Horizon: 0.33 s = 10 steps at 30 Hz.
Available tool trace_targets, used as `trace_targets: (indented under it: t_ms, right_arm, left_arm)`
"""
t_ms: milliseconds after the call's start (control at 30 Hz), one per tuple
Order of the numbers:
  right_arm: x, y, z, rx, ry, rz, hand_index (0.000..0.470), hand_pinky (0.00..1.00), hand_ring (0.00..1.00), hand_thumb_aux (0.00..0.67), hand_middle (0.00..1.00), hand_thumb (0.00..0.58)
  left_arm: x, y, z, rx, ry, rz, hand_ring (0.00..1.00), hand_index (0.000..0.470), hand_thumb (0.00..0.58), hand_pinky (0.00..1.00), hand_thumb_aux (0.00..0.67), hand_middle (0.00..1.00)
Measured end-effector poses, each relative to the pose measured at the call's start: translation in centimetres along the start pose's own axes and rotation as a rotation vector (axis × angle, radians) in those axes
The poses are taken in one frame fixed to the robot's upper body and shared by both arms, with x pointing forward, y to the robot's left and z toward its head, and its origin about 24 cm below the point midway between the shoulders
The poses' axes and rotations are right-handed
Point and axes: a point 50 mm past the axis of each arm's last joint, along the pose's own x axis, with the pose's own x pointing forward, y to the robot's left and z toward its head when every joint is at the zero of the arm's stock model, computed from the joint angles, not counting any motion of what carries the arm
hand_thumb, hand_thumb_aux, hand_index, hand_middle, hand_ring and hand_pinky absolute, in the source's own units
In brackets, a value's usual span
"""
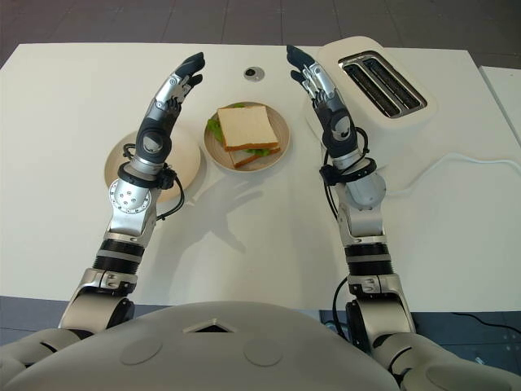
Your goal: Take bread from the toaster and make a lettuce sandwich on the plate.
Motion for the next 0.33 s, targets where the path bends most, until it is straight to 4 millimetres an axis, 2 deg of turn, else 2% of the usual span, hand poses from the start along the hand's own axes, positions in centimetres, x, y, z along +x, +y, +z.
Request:
trace_targets:
  t_ms: [333]
  right_arm:
    - [-0.47, 0.05, -0.05, -0.009, 0.027, 0.009, 0.000, 0.00, 0.00, 0.000, 0.00, 0.000]
  left_arm:
    - [-0.14, -0.27, -0.07, -0.002, 0.009, -0.001, 0.00, 0.000, 0.000, 0.00, 0.000, 0.00]
